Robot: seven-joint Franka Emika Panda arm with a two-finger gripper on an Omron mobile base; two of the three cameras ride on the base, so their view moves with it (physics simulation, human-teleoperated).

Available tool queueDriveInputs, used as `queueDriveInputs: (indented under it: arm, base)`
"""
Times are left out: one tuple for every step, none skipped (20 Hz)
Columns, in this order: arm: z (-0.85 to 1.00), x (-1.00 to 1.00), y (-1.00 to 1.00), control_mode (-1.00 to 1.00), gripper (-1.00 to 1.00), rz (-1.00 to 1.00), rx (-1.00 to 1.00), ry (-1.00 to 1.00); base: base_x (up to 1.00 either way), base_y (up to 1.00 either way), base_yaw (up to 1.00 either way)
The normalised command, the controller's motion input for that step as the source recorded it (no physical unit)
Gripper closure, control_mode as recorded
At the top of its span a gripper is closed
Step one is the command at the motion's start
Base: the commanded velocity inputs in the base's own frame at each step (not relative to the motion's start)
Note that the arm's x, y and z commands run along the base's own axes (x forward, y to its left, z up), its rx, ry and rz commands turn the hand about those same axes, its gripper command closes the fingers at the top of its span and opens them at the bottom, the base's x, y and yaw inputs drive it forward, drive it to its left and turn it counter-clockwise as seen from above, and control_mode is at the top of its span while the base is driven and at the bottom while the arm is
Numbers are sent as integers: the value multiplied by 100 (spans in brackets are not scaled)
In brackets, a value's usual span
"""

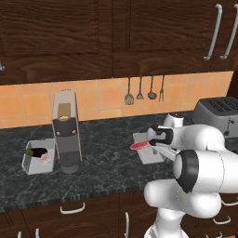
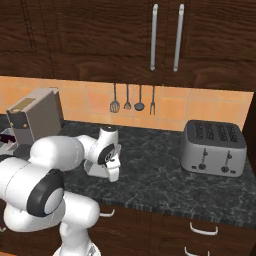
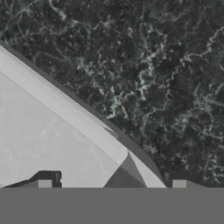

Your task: Take the meat container that has the steak and place it on the second highest rack of the freezer. Then take the vegetable container that has the garlic and eggplant and place it on the highest rack of the freezer.

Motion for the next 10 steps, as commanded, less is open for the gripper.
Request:
queueDriveInputs:
  arm:
    - [-9,5,3,-100,100,0,0,11]
    - [-9,0,0,-100,100,0,1,5]
    - [0,0,0,-100,100,0,0,0]
    - [0,0,0,-100,100,0,0,0]
    - [0,0,0,-100,100,0,0,0]
    - [0,0,0,-100,100,0,0,3]
    - [0,0,0,-100,100,0,0,1]
    - [0,0,0,-100,100,0,0,0]
    - [0,-1,1,-100,100,0,0,0]
    - [0,-9,4,-100,100,0,0,0]
  base:
    - [0,0,0]
    - [0,0,0]
    - [0,0,0]
    - [0,0,0]
    - [0,0,0]
    - [0,0,0]
    - [0,0,0]
    - [0,0,0]
    - [0,0,0]
    - [0,0,0]
